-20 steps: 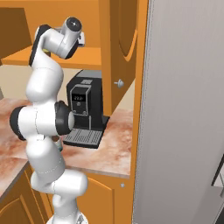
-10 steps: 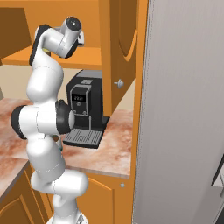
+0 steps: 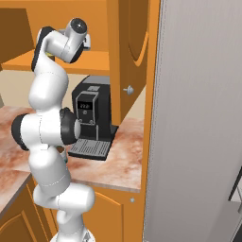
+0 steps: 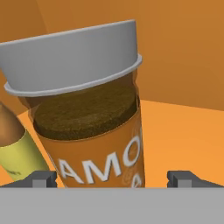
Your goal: Pick the cinnamon and honey bottle from the cabinet and place them next to the mug.
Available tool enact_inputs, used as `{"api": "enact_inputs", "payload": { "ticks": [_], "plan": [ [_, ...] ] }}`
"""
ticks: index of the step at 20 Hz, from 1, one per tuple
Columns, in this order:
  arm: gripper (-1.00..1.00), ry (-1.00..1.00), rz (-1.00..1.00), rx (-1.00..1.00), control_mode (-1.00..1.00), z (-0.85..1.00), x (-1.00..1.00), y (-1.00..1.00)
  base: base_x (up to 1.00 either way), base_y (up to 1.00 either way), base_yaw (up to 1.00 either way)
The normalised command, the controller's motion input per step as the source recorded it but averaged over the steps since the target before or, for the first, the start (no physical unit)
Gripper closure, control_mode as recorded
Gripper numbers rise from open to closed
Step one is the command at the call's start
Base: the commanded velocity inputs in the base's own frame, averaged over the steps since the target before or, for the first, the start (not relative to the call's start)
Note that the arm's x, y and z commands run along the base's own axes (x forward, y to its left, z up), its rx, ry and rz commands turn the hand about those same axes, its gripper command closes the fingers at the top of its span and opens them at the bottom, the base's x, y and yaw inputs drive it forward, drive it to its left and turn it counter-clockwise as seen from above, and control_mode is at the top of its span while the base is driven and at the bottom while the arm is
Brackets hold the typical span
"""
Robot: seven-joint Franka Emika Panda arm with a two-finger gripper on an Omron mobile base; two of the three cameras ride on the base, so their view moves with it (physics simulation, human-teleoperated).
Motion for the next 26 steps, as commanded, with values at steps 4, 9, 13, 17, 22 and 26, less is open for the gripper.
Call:
{"api": "enact_inputs", "payload": {
  "ticks": [4, 9, 13, 17, 22, 26],
  "plan": [
    [-1.00, 0.00, 0.00, 0.00, -1.00, 0.00, 0.00, 0.00, 0.00, 0.00, 0.00],
    [1.00, 0.00, 0.00, 0.00, -1.00, 0.00, 0.00, 0.00, 0.00, 0.00, 0.00],
    [1.00, 0.00, 0.00, 0.00, -1.00, 0.00, 0.00, 0.00, 0.00, 0.00, 0.00],
    [1.00, 0.00, 0.00, 0.00, -1.00, 0.00, 0.00, 0.00, 0.00, 0.00, 0.00],
    [1.00, 0.00, -0.01, 0.00, -1.00, 0.00, -0.19, -0.06, 0.00, 0.00, 0.00],
    [1.00, 0.00, -0.03, 0.00, -1.00, 0.00, -0.67, -0.26, 0.00, 0.00, 0.00]
  ]
}}
